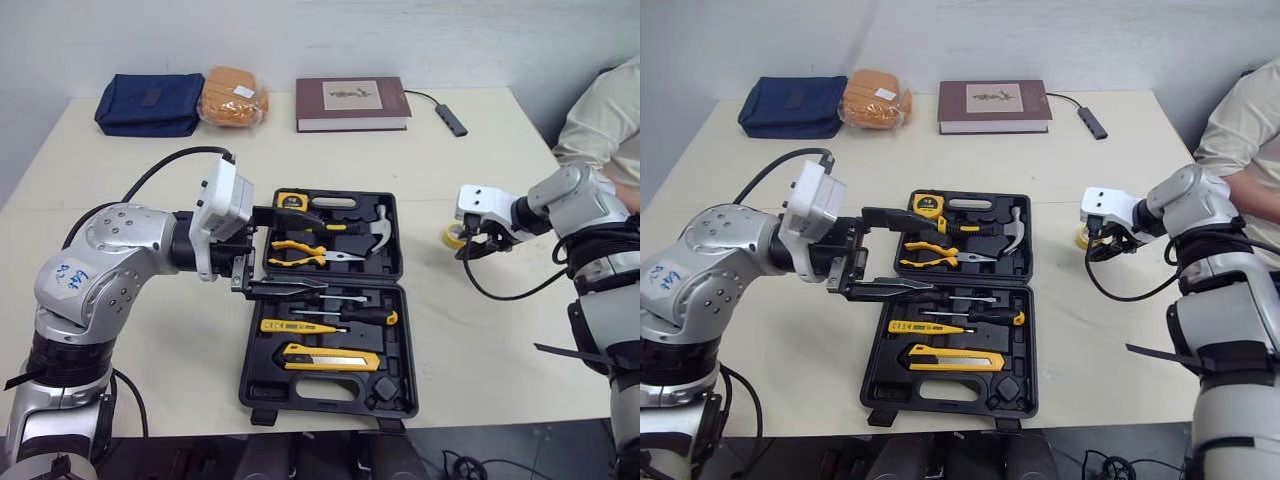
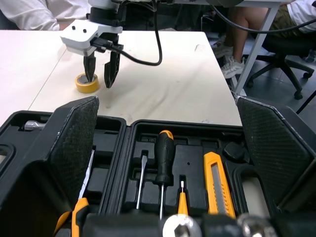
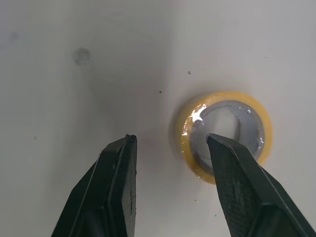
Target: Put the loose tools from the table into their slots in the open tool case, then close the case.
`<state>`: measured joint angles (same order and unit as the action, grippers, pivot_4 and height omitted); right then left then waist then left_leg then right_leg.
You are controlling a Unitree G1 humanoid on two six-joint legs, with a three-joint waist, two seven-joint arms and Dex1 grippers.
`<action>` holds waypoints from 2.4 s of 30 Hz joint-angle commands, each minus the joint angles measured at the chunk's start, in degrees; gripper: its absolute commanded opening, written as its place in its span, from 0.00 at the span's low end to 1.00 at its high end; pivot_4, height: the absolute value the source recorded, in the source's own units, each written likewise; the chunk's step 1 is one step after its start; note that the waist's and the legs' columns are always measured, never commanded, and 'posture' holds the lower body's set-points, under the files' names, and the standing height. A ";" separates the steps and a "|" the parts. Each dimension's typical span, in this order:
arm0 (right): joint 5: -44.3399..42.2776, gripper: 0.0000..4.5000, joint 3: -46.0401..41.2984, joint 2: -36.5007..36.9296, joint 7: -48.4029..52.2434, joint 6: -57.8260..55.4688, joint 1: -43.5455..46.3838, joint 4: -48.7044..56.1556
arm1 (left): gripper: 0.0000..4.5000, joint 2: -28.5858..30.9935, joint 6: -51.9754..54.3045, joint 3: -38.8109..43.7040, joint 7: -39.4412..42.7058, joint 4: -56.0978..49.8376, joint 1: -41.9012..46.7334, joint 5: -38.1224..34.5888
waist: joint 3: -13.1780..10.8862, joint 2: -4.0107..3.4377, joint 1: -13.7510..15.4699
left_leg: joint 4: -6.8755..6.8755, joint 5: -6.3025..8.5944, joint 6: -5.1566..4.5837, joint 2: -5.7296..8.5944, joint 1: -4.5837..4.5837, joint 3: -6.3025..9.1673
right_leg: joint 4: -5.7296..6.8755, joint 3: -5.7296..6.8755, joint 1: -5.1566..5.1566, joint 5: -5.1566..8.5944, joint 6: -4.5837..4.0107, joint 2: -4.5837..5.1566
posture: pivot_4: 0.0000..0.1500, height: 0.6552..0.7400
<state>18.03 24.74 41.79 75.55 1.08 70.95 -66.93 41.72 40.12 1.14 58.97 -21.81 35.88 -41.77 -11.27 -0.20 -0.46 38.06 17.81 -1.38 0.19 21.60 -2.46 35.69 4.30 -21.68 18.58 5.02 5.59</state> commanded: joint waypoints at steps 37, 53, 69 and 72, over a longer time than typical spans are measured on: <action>-37.11 0.00 -12.72 13.79 -1.73 -33.62 -59.72 105.18 | 1.00 5.64 -12.02 -11.00 10.88 -9.81 -16.45 9.65 | 0.00 0.11 0.76 | 0.02 0.14 0.16 -0.08 -0.27 0.18 | -0.12 -0.05 0.21 0.06 -0.11 0.02 | 1.00 1.00; -36.78 0.00 -10.65 15.91 -4.66 -31.74 -66.61 108.51 | 1.00 6.13 -9.75 -10.19 10.97 -10.04 -14.37 8.25 | 0.05 0.21 0.61 | 0.01 0.15 0.11 -0.11 -0.29 0.21 | -0.11 -0.03 0.23 0.09 -0.16 0.01 | 1.00 1.00; -46.87 0.42 -20.39 7.98 -4.75 -22.26 -68.52 103.39 | 1.00 5.16 -10.18 -10.68 10.90 -9.70 -14.80 8.78 | 0.02 0.35 0.98 | 0.02 0.16 0.09 -0.11 -0.28 0.22 | -0.11 -0.01 0.25 0.09 -0.16 0.00 | 1.00 1.00; -42.49 0.05 -16.09 4.48 -3.18 -13.98 -70.03 98.90 | 1.00 4.36 -10.14 -11.06 10.55 -9.04 -14.57 8.97 | 0.02 0.35 1.12 | 0.03 0.16 0.08 -0.08 -0.28 0.21 | -0.10 -0.02 0.25 0.08 -0.16 0.02 | 1.00 1.00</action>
<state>-25.63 7.11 47.12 71.68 -16.79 1.27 32.62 46.26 30.56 -10.01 69.58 -30.65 21.35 -32.38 -11.25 0.15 0.66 38.10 17.97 -1.30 0.11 21.32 -2.25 35.60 4.28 -21.44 18.67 4.87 5.60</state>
